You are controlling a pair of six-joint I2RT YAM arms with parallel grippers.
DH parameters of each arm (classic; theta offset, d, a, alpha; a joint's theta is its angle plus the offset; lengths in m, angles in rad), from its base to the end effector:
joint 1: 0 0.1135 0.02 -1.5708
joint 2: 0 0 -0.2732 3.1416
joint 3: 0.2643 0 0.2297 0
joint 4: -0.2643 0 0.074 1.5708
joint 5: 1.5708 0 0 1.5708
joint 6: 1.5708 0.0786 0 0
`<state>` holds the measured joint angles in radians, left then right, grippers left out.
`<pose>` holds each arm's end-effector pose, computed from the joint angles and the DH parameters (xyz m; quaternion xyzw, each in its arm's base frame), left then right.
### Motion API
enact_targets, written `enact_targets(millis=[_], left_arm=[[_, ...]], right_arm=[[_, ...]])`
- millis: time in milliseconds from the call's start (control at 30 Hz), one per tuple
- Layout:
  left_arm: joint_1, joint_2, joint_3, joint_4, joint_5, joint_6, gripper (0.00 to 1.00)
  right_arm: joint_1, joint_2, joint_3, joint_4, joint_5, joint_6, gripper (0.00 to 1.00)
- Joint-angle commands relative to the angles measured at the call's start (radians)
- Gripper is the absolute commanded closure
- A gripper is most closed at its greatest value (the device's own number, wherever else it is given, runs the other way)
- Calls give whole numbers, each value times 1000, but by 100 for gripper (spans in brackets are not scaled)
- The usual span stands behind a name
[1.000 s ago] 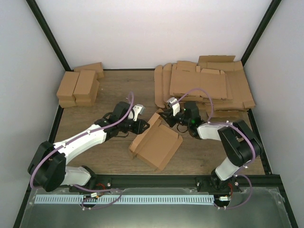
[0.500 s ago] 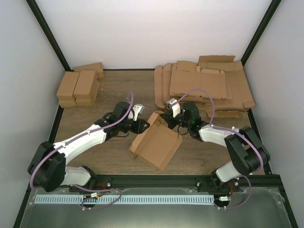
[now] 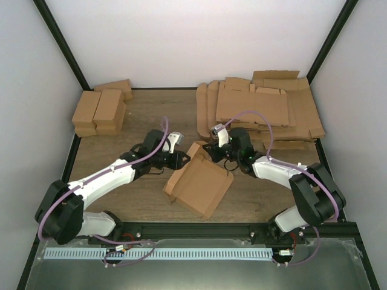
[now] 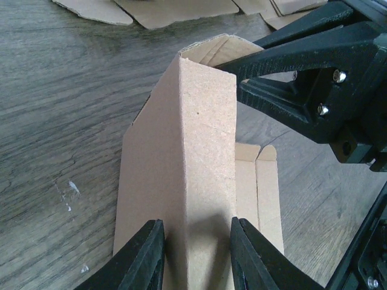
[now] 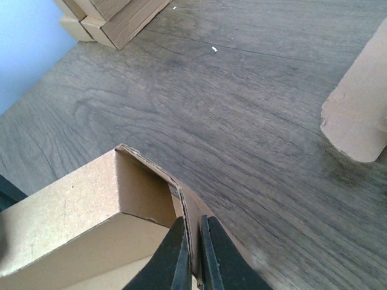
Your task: Fold the paper box
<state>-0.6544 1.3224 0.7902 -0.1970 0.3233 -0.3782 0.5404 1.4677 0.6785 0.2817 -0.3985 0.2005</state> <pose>0.2110 -0.1933 0.2186 0.1891 0.8832 -0.3268 0.2781 0.2575 0.1901 0.1990 -0.2418 0.8158 0.3389 0.4015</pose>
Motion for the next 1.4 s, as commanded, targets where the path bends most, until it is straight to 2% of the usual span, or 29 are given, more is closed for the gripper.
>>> enact_targets(millis=[0, 100, 367, 767, 967, 1133, 1267, 1367], left_arm=[[23, -1, -41, 23, 15, -34, 67], [59, -5, -56, 44, 52, -56, 67], [189, -35, -140, 129, 192, -119, 67], [305, -63, -159, 151, 338, -150, 62], [314, -58, -167, 133, 362, -115, 61], [311, -50, -190, 157, 374, -124, 61], [309, -33, -199, 170, 380, -134, 61], [300, -43, -196, 145, 365, -110, 61]], right_arm=[[31, -18, 82, 22, -5, 127, 93], [40, 5, 132, -23, 38, 156, 90], [87, 90, 279, -179, 125, 210, 94], [110, 157, 483, -378, 141, 285, 95], [112, 137, 467, -403, 167, 346, 94], [116, 154, 468, -370, 130, 438, 95], [147, 165, 484, -374, 157, 477, 95], [171, 138, 427, -353, 206, 500, 94]])
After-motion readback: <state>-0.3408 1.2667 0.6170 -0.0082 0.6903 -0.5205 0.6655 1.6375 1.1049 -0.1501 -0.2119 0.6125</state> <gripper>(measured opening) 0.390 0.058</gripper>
